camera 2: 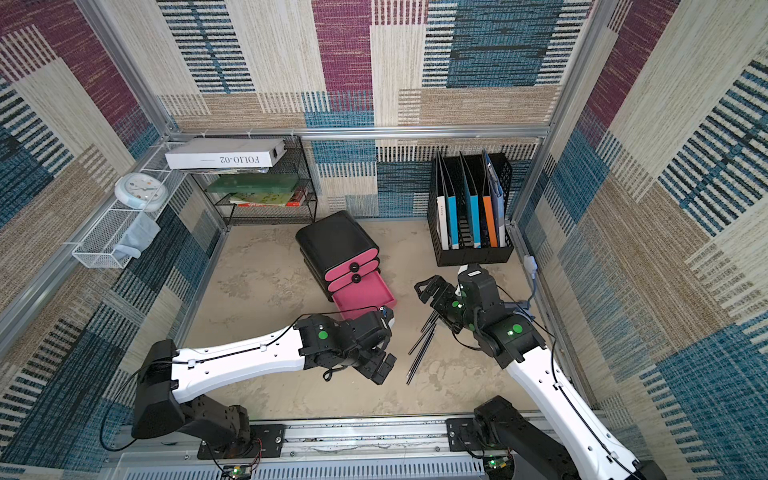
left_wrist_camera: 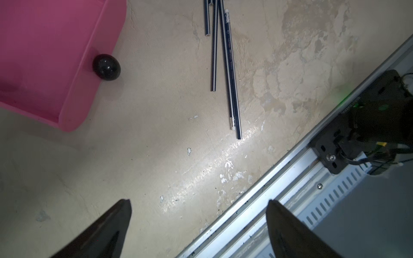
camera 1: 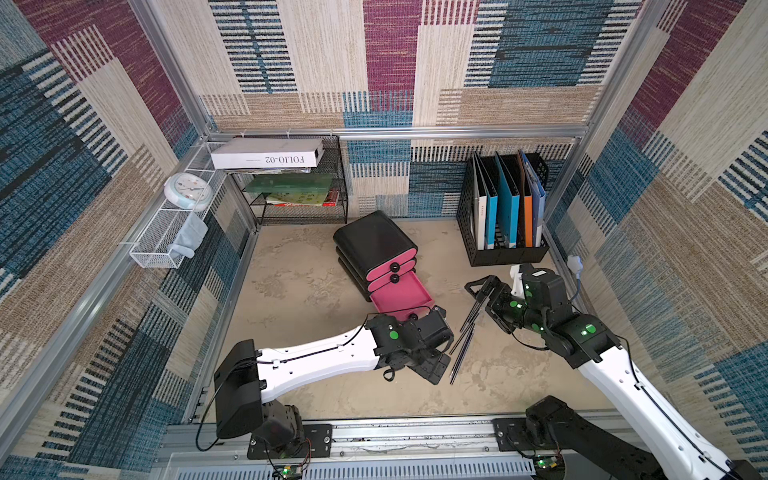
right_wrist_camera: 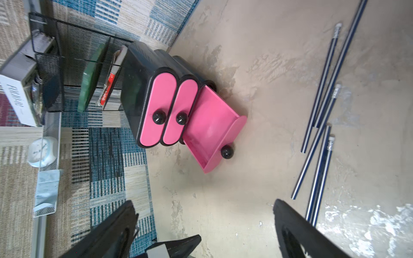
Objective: Please place the pencils in the drawer according to their color
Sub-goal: Pick up the pencil from the center of the board.
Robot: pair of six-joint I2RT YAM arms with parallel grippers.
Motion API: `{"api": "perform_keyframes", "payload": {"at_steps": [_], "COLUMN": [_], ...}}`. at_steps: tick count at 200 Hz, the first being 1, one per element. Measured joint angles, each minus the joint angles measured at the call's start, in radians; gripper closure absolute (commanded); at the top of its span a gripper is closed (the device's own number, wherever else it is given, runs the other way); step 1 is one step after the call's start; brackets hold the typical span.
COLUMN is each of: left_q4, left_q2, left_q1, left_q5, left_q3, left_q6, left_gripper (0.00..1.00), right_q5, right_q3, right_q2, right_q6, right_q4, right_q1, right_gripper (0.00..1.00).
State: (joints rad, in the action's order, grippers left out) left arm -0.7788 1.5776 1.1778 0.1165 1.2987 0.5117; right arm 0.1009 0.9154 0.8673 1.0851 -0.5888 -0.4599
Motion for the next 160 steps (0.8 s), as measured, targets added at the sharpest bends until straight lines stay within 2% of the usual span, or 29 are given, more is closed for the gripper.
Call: {"api": "perform_keyframes", "payload": {"at_steps": [56, 113, 160], "left_q4": [0.043, 0.091, 0.107], "left_q2": [0.205, 0.38, 0.454], "left_q1": [0.003, -0.043, -0.113], "left_q5": [0.071, 0.066, 0.014], "left_q3": [0.124, 0.262, 0.314], "left_q6": [-0.065, -0.129, -0.157], "left_gripper": [0.01, 0.02, 0.1], "right_q5": [-0.01, 0.103, 0.179], "right_q3": [-0.112, -0.163, -0.196], "right_q2": [-0.058, -0.029, 0.003], "right_q6": [0.012, -0.006, -0.023], "right_q4": [-0.003, -0.002, 0.024], "right_q1": [0.047, 0.255, 0.337], "right_gripper": [0.01, 0.01, 0.01]}}
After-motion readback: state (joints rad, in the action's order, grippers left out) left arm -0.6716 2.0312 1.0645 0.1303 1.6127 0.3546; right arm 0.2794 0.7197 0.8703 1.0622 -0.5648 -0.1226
